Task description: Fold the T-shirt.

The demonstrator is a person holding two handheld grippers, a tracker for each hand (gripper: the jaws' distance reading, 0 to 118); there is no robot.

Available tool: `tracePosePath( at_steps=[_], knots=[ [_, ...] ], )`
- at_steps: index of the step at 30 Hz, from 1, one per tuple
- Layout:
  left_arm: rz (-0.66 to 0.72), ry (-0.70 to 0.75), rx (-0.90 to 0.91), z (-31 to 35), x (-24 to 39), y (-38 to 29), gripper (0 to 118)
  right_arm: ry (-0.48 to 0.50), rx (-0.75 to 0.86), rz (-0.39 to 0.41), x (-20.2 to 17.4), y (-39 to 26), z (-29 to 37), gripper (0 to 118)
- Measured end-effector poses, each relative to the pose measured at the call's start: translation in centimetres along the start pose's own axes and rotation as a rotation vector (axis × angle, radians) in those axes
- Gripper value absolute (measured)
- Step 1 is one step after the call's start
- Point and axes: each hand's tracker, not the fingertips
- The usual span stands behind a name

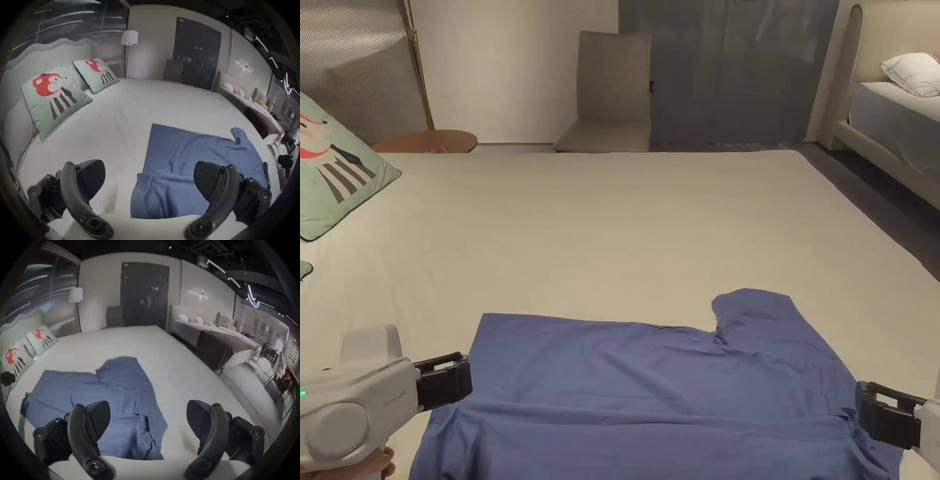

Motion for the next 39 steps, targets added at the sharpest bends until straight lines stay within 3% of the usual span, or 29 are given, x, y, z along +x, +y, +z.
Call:
tracePosePath(
  at_steps=[2, 4, 5, 6, 7, 9, 18, 19, 20, 21, 22, 23, 29, 32, 34, 35, 38, 39],
  knots=[
    [0.002, -0.018, 0.028, 1.9, 0.1, -0.6, 75, 0.003, 0.031, -0.01, -0.1, -0.1, 1.6, 88],
    [-0.011, -0.008, 0.057, 3.6, 0.3, -1.5, 69, 0.019, 0.064, -0.021, -0.5, -0.4, 3.1, 84],
    [-0.013, -0.003, 0.062, 4.1, 0.4, -1.8, 46, 0.019, 0.067, -0.022, -0.6, -0.6, 3.6, 70],
    [-0.014, 0.003, 0.065, 4.6, 0.4, -2.3, 20, 0.02, 0.07, -0.024, -0.7, -0.8, 4.0, 44],
    [-0.012, 0.002, 0.066, 5.1, 0.2, -2.7, 11, 0.023, 0.073, -0.026, -0.7, -1.1, 4.4, 25],
    [-0.003, -0.02, 0.05, 5.7, 0.0, -3.4, 1, 0.058, 0.064, -0.039, -1.2, -1.4, 5.2, 3],
    [0.016, -0.048, -0.112, 4.5, -1.5, -5.1, 3, 0.067, 0.023, -0.03, -1.2, -3.4, 5.6, 1],
    [0.023, -0.05, -0.14, 3.9, -1.8, -5.2, 14, 0.066, 0.019, -0.03, -1.2, -3.5, 5.6, 1],
    [0.031, -0.047, -0.163, 3.2, -2.2, -5.4, 41, 0.065, 0.016, -0.031, -1.2, -3.6, 5.5, 1],
    [0.037, -0.039, -0.19, 2.4, -2.6, -5.6, 84, 0.064, 0.011, -0.032, -1.1, -3.7, 5.4, 1],
    [0.044, -0.029, -0.22, 1.4, -2.9, -5.9, 106, 0.061, 0.006, -0.032, -1.1, -3.9, 5.3, 1],
    [0.052, -0.031, -0.248, 0.6, -3.3, -6.3, 110, 0.058, 0.001, -0.03, -1.1, -4.0, 5.2, 1],
    [0.064, -0.045, -0.333, -2.8, -4.0, -8.0, 99, 0.055, -0.044, -0.026, -0.7, -4.9, 4.4, 1],
    [0.044, -0.037, -0.364, -3.8, -3.7, -8.6, 55, 0.05, -0.069, -0.022, -0.8, -5.3, 4.2, 1],
    [0.023, -0.03, -0.38, -4.0, -3.3, -9.0, 49, 0.047, -0.084, -0.02, -0.8, -5.6, 3.9, 1],
    [0.012, -0.033, -0.379, -4.0, -3.2, -9.1, 35, 0.046, -0.094, -0.017, -0.6, -6.0, 3.4, 1],
    [0.005, -0.046, -0.363, -3.3, -2.9, -8.9, 18, 0.04, -0.145, -0.01, -0.1, -6.6, 2.3, 1],
    [0.004, -0.048, -0.36, -3.2, -2.9, -8.8, 10, 0.037, -0.162, -0.011, 0.1, -6.7, 2.0, 8]
  ],
)
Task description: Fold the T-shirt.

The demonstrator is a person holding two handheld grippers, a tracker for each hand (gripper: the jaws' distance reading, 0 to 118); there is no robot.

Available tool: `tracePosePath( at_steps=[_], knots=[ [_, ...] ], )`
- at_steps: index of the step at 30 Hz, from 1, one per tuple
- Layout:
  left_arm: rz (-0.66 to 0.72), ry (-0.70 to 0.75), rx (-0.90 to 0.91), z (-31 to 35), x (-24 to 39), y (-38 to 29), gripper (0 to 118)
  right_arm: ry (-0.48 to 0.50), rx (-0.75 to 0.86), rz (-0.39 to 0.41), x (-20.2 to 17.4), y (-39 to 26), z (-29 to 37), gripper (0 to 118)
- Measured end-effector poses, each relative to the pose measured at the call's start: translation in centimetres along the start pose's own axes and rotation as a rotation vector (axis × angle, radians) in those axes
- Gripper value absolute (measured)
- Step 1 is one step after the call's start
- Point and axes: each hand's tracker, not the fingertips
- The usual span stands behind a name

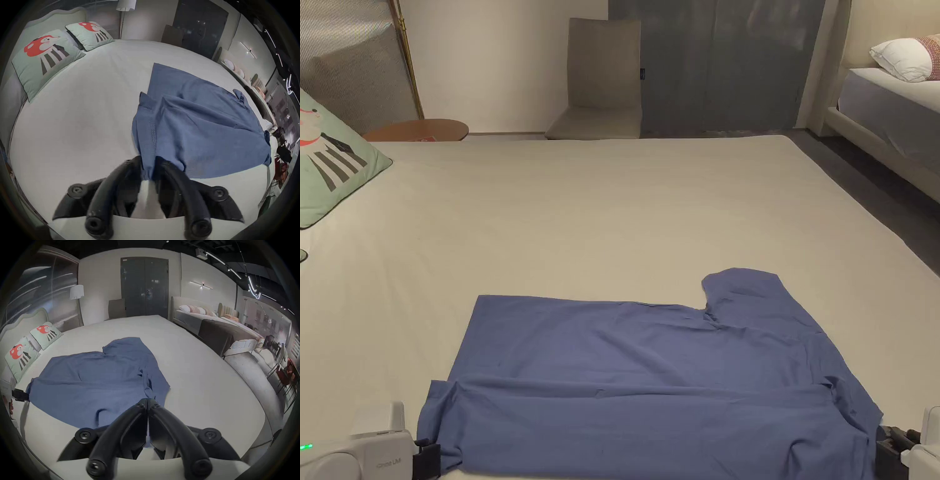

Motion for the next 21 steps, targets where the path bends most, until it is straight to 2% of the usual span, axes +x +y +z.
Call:
tracePosePath(
  at_steps=[1, 3, 4, 8, 9, 11, 14, 16, 21],
  knots=[
    [-0.002, 0.005, 0.004, 0.1, 0.0, 0.1, 10, -0.002, -0.016, -0.002, 0.2, -0.1, -0.3, 28],
    [-0.014, 0.006, 0.006, 0.3, 0.0, 0.1, 9, 0.018, -0.087, -0.008, 0.8, -0.6, -0.9, 83],
    [-0.02, 0.006, 0.008, 0.4, 0.0, 0.0, 9, 0.022, -0.087, -0.017, 1.2, -0.9, -1.0, 85],
    [-0.026, 0.01, 0.01, 0.3, 0.0, 0.0, 9, 0.019, -0.149, -0.016, 1.9, -2.1, -1.5, 81],
    [-0.027, 0.012, 0.009, 0.2, 0.1, 0.0, 9, 0.028, -0.174, -0.016, 2.2, -2.6, -1.8, 75],
    [-0.029, 0.016, 0.008, 0.2, 0.2, 0.0, 9, 0.045, -0.205, -0.006, 2.2, -3.1, -2.2, 54],
    [-0.032, 0.019, 0.007, 0.2, 0.2, 0.0, 9, 0.043, -0.195, 0.009, 1.8, -3.0, -1.6, 5],
    [-0.032, 0.017, 0.007, 0.6, 0.1, 0.1, 7, 0.084, -0.182, -0.025, 2.1, -2.6, -1.2, 5],
    [-0.04, 0.013, 0.019, 2.4, -0.5, 0.4, 7, 0.088, -0.143, 0.003, 2.6, -0.8, 0.9, 4]
  ],
)
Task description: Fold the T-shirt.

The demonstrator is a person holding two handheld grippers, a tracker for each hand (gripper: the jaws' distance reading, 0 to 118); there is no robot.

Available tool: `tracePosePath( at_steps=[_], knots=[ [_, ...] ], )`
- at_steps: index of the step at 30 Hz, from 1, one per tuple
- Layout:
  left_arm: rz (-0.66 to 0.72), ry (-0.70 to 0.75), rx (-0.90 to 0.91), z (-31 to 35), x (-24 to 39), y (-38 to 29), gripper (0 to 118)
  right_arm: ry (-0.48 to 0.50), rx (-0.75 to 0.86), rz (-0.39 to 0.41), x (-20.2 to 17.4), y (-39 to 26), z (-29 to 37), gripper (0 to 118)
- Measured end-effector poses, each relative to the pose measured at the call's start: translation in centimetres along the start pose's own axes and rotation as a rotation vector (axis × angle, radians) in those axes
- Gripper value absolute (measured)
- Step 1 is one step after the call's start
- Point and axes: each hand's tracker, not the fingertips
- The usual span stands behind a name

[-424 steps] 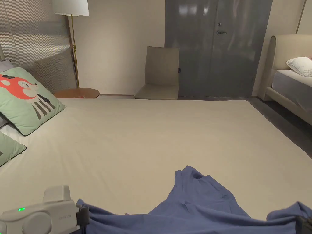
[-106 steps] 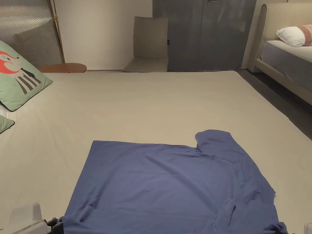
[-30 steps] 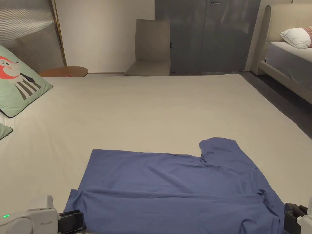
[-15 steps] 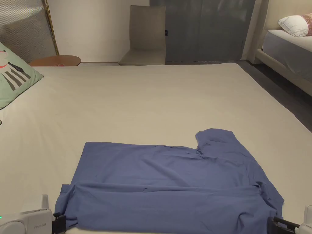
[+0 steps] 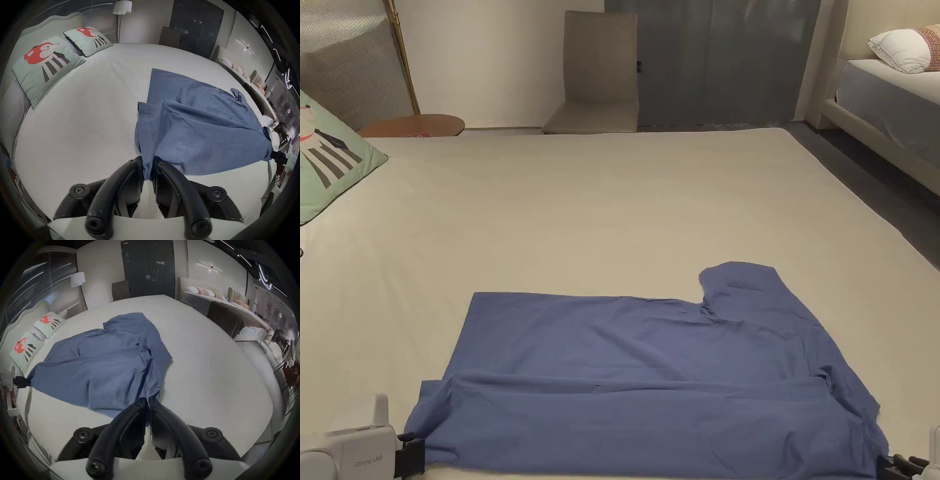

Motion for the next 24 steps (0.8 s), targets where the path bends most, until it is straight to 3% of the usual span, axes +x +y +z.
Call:
tracePosePath(
  at_steps=[12, 16, 24],
  knots=[
    [0.032, -0.008, -0.035, 7.5, -2.1, -3.8, 6, -0.019, 0.027, -0.004, 1.3, 1.3, 6.8, 3],
    [0.046, -0.003, -0.089, 7.3, -2.8, -6.5, 6, -0.068, -0.058, 0.041, 1.2, -0.7, 5.9, 3],
    [0.044, 0.038, -0.122, 4.5, -2.4, -8.5, 6, -0.118, -0.152, 0.026, 1.7, -4.0, 2.5, 3]
  ],
)
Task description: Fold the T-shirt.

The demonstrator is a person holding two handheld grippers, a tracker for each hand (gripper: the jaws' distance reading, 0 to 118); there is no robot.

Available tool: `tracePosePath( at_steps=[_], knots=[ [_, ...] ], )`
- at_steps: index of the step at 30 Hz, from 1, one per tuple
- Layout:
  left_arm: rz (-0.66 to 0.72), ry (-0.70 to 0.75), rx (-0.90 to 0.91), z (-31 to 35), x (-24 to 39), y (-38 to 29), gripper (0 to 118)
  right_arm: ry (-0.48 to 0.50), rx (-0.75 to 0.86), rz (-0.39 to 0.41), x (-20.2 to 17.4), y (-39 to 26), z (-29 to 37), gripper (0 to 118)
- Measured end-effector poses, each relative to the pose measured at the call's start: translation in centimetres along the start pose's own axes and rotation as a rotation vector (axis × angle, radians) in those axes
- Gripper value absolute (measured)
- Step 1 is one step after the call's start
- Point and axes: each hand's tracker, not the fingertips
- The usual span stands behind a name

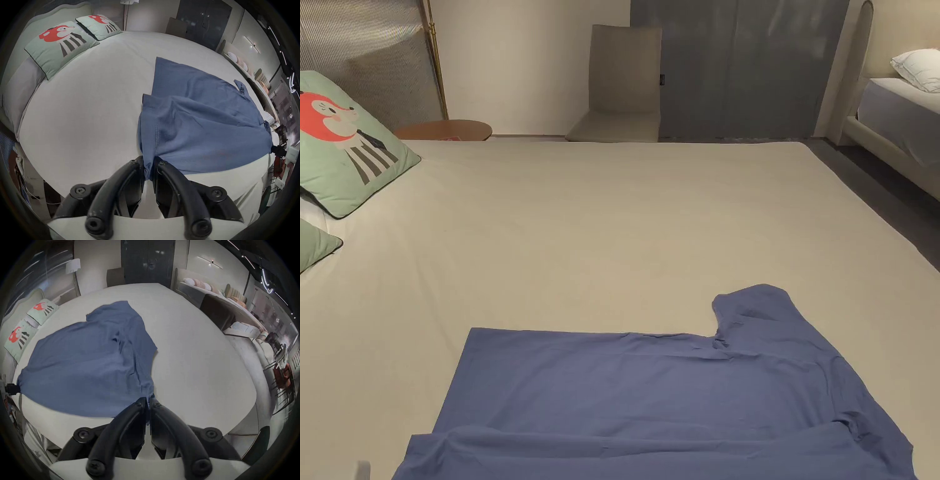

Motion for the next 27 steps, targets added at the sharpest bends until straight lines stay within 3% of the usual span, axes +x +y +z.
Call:
tracePosePath(
  at_steps=[5, 6, 8, 9, 10, 12, 13, 14, 18, 20, 22, 24, 25, 27],
  knots=[
    [-0.011, 0.02, 0.012, 0.0, 0.4, -0.4, 6, -0.013, 0.008, 0.004, -0.2, -0.6, -0.1, 4],
    [-0.012, 0.019, 0.021, 0.3, 0.4, -0.5, 11, -0.014, 0.011, 0.008, -0.2, -0.6, 0.1, 8],
    [-0.009, 0.015, 0.068, 1.0, 0.6, -0.5, 38, -0.002, 0.021, 0.006, 0.0, -0.3, 0.3, 34],
    [-0.019, 0.038, 0.112, 1.7, 0.7, -0.3, 46, -0.008, 0.033, -0.006, -0.1, -0.1, 0.8, 43],
    [-0.03, 0.056, 0.158, 2.4, 1.0, -0.1, 46, -0.012, 0.062, -0.025, -0.1, 0.3, 1.6, 43],
    [-0.029, 0.05, 0.251, 4.1, 1.8, 0.8, 96, 0.017, 0.178, -0.055, -0.5, 1.3, 3.6, 98],
    [-0.022, 0.034, 0.31, 5.2, 2.3, 1.4, 105, 0.026, 0.248, -0.063, -0.9, 1.9, 4.7, 107],
    [-0.022, 0.019, 0.371, 6.2, 2.7, 1.9, 105, 0.031, 0.312, -0.074, -1.2, 2.5, 5.6, 108],
    [-0.044, 0.003, 0.591, 9.7, 5.5, 4.3, 104, -0.001, 0.537, -0.093, -3.4, 5.2, 7.7, 107],
    [-0.05, -0.01, 0.656, 10.8, 6.6, 5.2, 93, -0.02, 0.62, -0.051, -5.1, 6.3, 8.9, 100],
    [-0.075, -0.018, 0.693, 11.4, 7.5, 6.0, 53, -0.038, 0.665, -0.034, -6.3, 6.8, 9.3, 63],
    [-0.094, -0.007, 0.703, 11.4, 8.3, 6.5, 0, -0.027, 0.681, -0.032, -7.2, 7.2, 9.1, 11],
    [-0.092, -0.013, 0.705, 11.2, 8.4, 6.7, 0, -0.024, 0.685, -0.037, -7.5, 7.3, 9.0, 2],
    [-0.095, -0.069, 0.668, 11.1, 8.4, 7.3, 0, -0.001, 0.684, -0.043, -7.8, 7.6, 8.8, 1]
  ],
)
